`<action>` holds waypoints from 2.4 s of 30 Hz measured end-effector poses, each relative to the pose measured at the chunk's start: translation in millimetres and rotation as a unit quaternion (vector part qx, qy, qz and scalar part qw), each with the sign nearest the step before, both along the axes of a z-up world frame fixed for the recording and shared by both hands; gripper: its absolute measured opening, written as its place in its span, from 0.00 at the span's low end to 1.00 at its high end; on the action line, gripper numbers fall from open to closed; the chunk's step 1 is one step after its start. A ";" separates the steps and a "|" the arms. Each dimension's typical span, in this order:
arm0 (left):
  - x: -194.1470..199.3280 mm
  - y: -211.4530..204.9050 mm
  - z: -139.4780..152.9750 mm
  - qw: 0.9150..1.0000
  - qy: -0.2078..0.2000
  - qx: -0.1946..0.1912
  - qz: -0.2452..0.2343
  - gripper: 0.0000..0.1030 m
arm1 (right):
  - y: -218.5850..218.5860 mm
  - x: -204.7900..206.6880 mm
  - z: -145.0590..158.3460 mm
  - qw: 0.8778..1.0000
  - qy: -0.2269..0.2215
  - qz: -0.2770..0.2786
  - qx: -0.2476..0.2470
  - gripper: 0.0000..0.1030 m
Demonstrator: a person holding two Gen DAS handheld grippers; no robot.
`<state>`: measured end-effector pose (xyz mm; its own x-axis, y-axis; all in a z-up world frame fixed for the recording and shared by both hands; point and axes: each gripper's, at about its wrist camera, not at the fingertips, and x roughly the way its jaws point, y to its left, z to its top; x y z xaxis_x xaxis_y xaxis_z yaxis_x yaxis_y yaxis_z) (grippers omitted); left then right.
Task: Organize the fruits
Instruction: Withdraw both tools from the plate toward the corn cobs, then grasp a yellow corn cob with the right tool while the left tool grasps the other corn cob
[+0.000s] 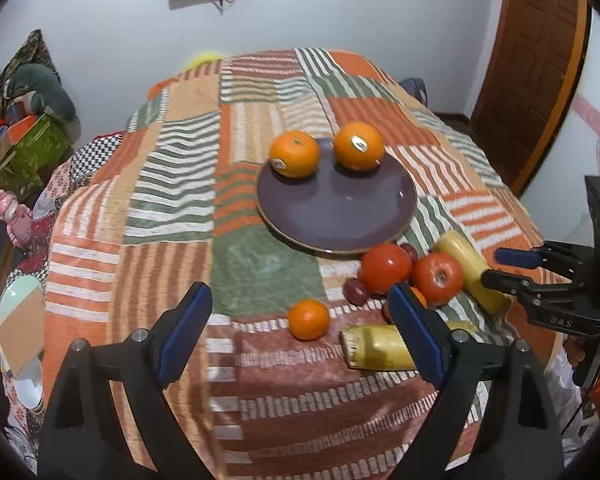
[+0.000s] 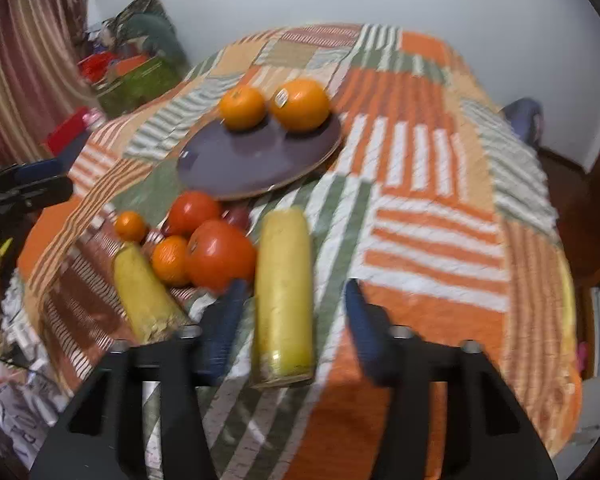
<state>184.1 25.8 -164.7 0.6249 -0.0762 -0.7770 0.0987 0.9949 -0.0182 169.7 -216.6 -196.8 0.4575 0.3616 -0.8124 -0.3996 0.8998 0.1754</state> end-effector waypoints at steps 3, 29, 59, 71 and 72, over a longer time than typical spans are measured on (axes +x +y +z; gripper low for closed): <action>6.4 -11.0 -11.1 1.000 0.019 -0.007 -0.006 0.88 | 6.6 1.6 -8.5 1.000 0.007 0.006 -0.003 0.35; 22.9 -87.6 -58.4 0.993 0.112 -0.002 0.037 0.98 | -8.0 -8.1 -22.2 1.000 -0.007 0.009 0.009 0.31; -8.6 -42.3 -56.7 0.989 0.138 0.008 -0.054 1.00 | -23.8 -19.2 -25.5 1.000 0.002 0.006 0.030 0.31; -9.6 -46.8 -51.0 0.991 0.129 -0.020 -0.040 0.99 | -25.0 -20.2 -23.6 0.999 0.016 0.013 0.025 0.31; -7.9 -47.6 -52.2 0.991 0.128 -0.018 -0.036 0.95 | -24.5 -19.9 -23.9 0.999 0.017 0.014 0.023 0.31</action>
<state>176.2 -21.8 -216.8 0.4001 -0.1451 -0.9049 0.1577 0.9836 -0.0880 149.8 -241.2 -220.7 0.4195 0.4112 -0.8093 -0.4180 0.8789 0.2298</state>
